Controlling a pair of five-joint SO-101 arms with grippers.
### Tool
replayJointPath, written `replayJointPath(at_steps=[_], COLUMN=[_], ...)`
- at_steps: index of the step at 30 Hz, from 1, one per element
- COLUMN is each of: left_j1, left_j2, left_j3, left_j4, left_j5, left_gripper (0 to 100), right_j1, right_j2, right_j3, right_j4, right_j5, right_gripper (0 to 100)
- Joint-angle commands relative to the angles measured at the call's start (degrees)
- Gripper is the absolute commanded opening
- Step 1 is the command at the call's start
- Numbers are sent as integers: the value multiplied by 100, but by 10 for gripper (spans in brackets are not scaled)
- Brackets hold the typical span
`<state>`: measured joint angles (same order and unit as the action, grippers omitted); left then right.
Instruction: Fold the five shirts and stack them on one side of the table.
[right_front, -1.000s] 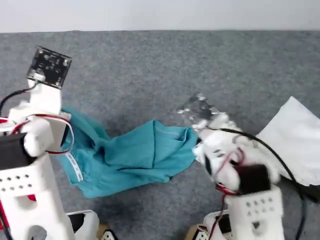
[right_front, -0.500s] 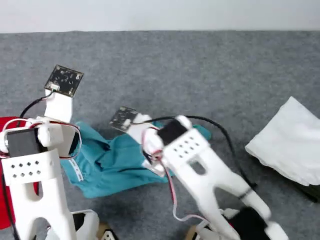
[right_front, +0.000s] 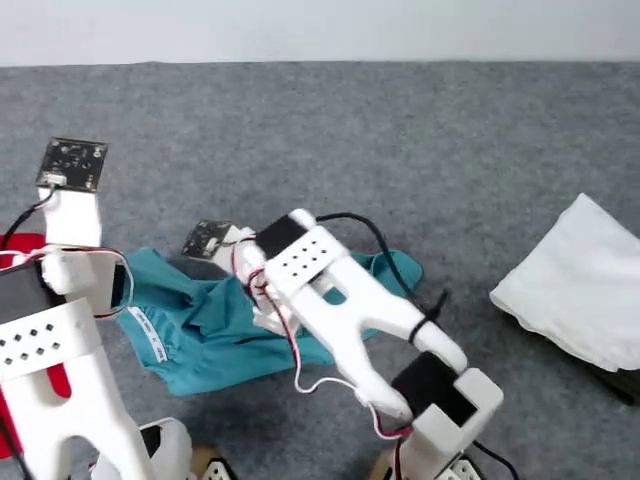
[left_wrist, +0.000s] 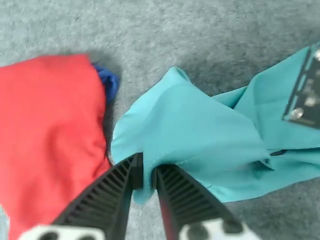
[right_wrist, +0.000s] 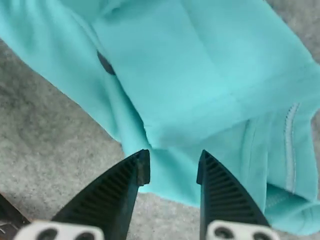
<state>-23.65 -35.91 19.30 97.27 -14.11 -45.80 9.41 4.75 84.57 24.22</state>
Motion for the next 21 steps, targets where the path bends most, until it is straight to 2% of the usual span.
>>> replayJointPath(at_steps=[1,16,21], left_j1=[-44,-18,-18], left_j2=[9,26,18], left_j3=[-13,-4,4], left_j4=[-141,-114,-105], left_j5=[53,88,88], left_gripper=[6,6,6], right_j1=[-242,-242,-92], right_j2=[101,971,971], right_j3=[-448,-484,-1046], right_j4=[40,-558,-215], right_j5=[53,53,53], right_gripper=[169,169,169])
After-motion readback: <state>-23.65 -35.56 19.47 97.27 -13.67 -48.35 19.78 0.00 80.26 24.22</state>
